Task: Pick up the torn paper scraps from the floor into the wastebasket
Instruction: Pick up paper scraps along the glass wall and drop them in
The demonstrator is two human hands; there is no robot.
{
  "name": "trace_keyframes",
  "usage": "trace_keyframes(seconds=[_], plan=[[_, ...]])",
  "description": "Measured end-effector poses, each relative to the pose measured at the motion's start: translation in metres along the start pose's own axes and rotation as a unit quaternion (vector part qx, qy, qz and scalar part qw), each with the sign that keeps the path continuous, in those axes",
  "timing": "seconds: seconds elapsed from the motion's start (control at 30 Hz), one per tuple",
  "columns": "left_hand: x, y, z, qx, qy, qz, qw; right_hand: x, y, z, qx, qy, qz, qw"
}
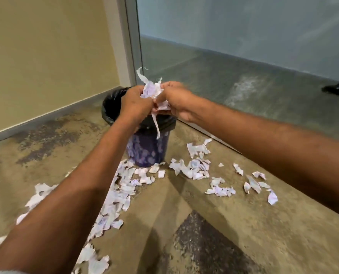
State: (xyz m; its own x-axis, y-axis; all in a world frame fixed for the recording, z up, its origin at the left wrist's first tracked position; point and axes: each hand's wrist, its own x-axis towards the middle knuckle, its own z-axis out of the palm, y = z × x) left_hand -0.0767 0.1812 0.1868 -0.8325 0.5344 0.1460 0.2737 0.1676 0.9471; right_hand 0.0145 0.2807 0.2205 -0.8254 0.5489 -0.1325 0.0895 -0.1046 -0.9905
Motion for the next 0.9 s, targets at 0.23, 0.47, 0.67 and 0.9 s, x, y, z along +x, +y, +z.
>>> trace_keyframes(seconds=[0.23,0.47,0.67,0.9], plan=[[0.022,-0.029,-0.018,0.061,-0.002,-0.003,0.998,0.028,0.004,0.029,-0.044,0.012,0.043,0.998],[0.035,-0.047,-0.022,0.067,-0.051,-0.009,0.996,0.04,0.011,0.031,-0.074,-0.026,0.126,0.989],[0.035,-0.05,-0.022,0.087,-0.03,-0.002,0.996,0.034,0.012,0.023,-0.096,0.004,0.074,0.993],[0.001,-0.027,-0.012,0.065,-0.058,0.043,0.995,0.006,0.04,-0.03,-0.169,0.015,-0.003,0.985]])
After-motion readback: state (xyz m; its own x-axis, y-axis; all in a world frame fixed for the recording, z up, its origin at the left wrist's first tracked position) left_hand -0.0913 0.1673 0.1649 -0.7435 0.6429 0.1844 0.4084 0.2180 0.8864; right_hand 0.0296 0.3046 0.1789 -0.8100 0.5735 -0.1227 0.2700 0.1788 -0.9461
